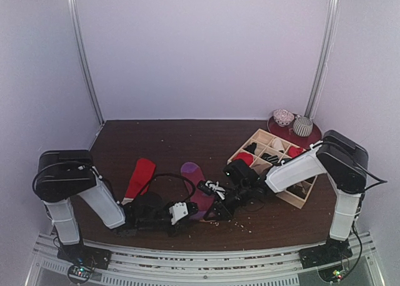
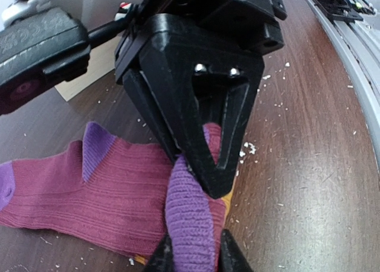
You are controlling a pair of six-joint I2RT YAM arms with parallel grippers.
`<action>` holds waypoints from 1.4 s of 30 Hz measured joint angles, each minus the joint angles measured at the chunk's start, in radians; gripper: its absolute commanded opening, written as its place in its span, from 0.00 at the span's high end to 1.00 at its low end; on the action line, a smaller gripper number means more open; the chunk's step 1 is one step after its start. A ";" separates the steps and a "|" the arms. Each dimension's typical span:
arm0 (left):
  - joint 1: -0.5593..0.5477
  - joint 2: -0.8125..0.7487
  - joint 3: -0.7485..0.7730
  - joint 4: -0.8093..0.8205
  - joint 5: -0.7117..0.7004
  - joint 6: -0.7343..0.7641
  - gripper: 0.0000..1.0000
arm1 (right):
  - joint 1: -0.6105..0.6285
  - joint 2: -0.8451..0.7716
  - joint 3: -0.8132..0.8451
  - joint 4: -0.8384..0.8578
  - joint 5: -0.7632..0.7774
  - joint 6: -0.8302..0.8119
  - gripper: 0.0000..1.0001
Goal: Roll the socks
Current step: Roll a pair of socks at the center of the board.
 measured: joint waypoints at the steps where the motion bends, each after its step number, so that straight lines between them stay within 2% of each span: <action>1: 0.001 0.001 0.000 0.000 0.005 -0.003 0.89 | 0.000 0.001 0.000 0.000 -0.001 0.000 0.95; 3: 0.002 0.003 0.000 -0.001 0.012 -0.010 1.00 | -0.002 0.003 0.003 -0.002 -0.004 0.000 0.95; 11: 0.011 0.003 0.019 -0.034 0.003 -0.120 1.00 | -0.003 -0.010 0.003 -0.011 0.008 -0.015 0.76; 14: 0.015 -0.003 0.052 -0.097 0.004 -0.208 1.00 | -0.003 -0.090 -0.061 -0.012 0.072 -0.048 0.70; 16: 0.017 -0.014 0.060 -0.134 0.005 -0.266 1.00 | -0.003 -0.168 -0.123 -0.002 0.116 -0.067 0.42; 17: 0.020 -0.020 0.062 -0.150 0.008 -0.296 1.00 | -0.002 -0.210 -0.156 0.013 0.134 -0.072 0.36; 18: 0.023 -0.026 0.063 -0.170 0.011 -0.325 1.00 | 0.002 -0.263 -0.201 0.049 0.160 -0.094 0.33; 21: 0.031 -0.044 0.064 -0.214 0.024 -0.401 1.00 | 0.022 -0.447 -0.352 0.180 0.247 -0.173 0.32; 25: 0.040 -0.055 0.065 -0.241 0.045 -0.464 1.00 | 0.095 -0.514 -0.437 0.305 0.350 -0.309 0.31; 33: 0.053 -0.040 0.069 -0.230 0.091 -0.525 1.00 | 0.233 -0.427 -0.433 0.389 0.507 -0.573 0.30; 42: 0.063 -0.028 0.069 -0.209 0.120 -0.530 1.00 | 0.239 -0.248 -0.299 0.380 0.587 -0.723 0.34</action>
